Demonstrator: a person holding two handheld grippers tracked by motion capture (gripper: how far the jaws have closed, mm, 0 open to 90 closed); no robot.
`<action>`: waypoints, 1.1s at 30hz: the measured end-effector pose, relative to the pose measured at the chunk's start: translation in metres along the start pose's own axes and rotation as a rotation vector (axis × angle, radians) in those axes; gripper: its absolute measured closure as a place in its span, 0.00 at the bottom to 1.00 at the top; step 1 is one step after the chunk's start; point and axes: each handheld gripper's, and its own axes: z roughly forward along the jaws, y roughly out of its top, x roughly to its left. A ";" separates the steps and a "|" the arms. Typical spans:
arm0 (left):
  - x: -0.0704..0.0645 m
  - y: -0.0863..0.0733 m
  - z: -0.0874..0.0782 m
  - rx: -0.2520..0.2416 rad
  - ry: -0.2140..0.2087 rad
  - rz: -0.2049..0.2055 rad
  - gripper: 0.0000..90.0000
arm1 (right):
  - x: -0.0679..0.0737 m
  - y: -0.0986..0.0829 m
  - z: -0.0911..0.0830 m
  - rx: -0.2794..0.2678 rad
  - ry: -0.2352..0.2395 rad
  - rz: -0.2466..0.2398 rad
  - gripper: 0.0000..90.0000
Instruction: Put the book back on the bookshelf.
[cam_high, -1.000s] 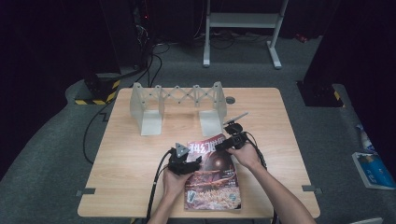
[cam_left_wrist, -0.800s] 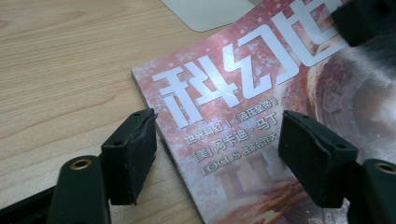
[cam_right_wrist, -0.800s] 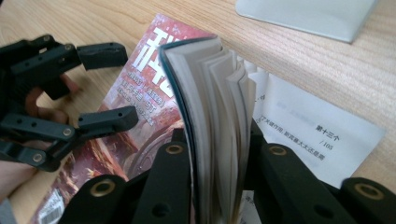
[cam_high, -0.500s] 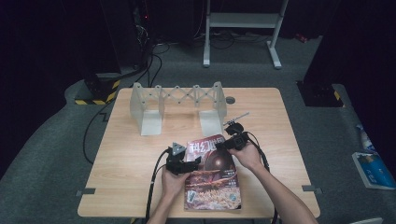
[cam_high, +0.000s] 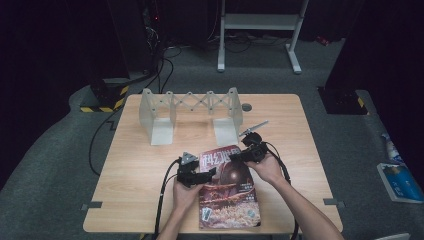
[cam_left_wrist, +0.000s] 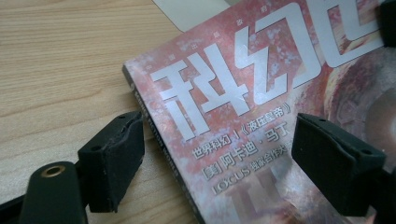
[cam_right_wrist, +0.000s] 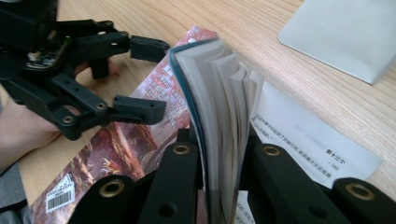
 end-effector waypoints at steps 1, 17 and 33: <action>0.000 0.000 0.000 -0.001 -0.001 0.000 0.19 | 0.000 0.000 0.000 -0.002 0.005 -0.003 0.93; 0.005 0.001 -0.002 -0.029 -0.102 -0.034 0.11 | 0.004 -0.003 -0.010 -0.066 0.091 -0.096 0.93; 0.012 0.001 -0.004 0.008 -0.167 -0.100 0.20 | 0.003 -0.004 -0.004 -0.078 0.116 -0.162 0.93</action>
